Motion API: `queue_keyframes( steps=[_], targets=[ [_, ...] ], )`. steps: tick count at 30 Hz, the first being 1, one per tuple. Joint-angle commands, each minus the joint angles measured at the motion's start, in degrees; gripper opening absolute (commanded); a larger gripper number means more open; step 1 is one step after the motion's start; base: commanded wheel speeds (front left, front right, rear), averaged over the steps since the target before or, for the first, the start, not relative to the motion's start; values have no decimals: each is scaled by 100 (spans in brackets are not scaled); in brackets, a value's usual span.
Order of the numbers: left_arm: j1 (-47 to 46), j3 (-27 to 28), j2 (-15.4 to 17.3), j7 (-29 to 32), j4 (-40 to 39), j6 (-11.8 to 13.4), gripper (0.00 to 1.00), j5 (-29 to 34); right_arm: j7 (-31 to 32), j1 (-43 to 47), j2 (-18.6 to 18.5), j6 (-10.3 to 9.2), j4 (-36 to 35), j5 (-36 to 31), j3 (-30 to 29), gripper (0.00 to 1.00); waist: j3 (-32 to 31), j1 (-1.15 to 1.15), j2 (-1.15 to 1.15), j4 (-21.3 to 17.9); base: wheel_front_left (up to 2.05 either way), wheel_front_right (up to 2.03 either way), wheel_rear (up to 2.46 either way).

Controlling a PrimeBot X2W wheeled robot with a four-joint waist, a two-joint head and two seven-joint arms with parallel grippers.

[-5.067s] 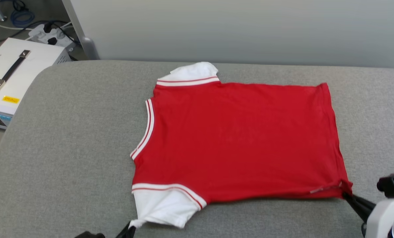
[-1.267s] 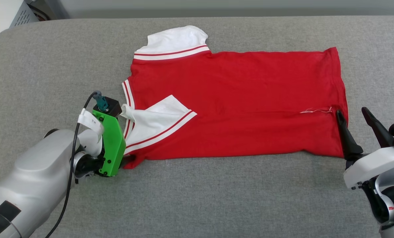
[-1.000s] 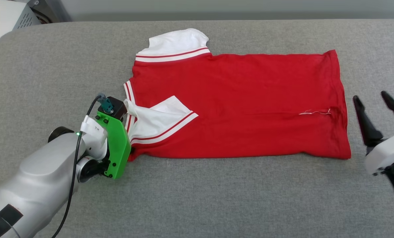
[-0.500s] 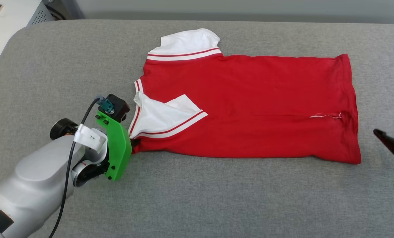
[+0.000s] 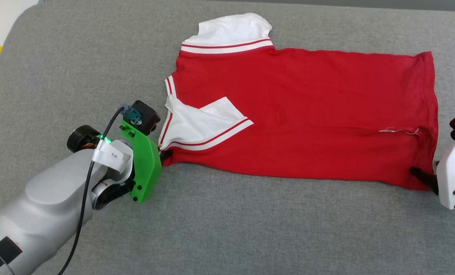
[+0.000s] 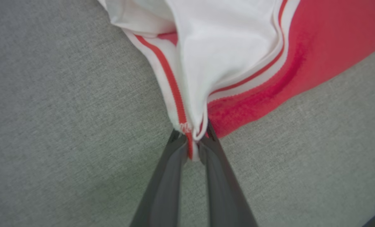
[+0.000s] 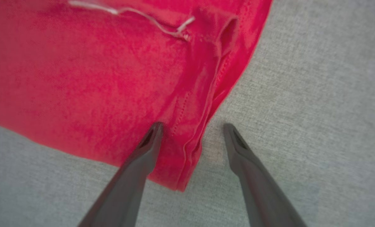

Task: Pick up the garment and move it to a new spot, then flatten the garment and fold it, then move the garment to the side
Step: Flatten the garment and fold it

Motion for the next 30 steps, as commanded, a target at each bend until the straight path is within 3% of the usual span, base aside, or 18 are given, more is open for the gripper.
queue_keyframes(
  steps=[1,4,5,7,15,22,30],
  targets=[
    [-79,-13,-47,-47,10,10,0,106,-23,75,141,5,194,-38,279,100,51,0,0,37,0,0,0],
    [-33,-24,-60,-100,50,10,0,123,-176,122,188,5,374,44,508,100,44,0,0,30,0,0,0],
    [2,-28,-56,-121,71,10,0,127,-277,118,197,5,428,79,555,42,19,0,0,16,0,0,0],
    [82,-35,-41,-155,110,10,0,117,-497,82,182,5,489,114,615,2,-59,0,0,-22,0,0,0],
    [491,-47,184,-376,107,10,0,-72,-1251,46,-64,5,344,315,620,0,-613,0,0,-151,0,0,0],
    [830,-49,548,-487,-198,24,0,-180,-1511,461,-346,5,-136,477,491,0,-993,0,0,-179,0,0,0],
    [1390,-56,931,-382,-954,346,0,-189,-1524,1362,-485,5,-806,563,16,0,-1196,0,0,-175,0,0,0]
  ],
)
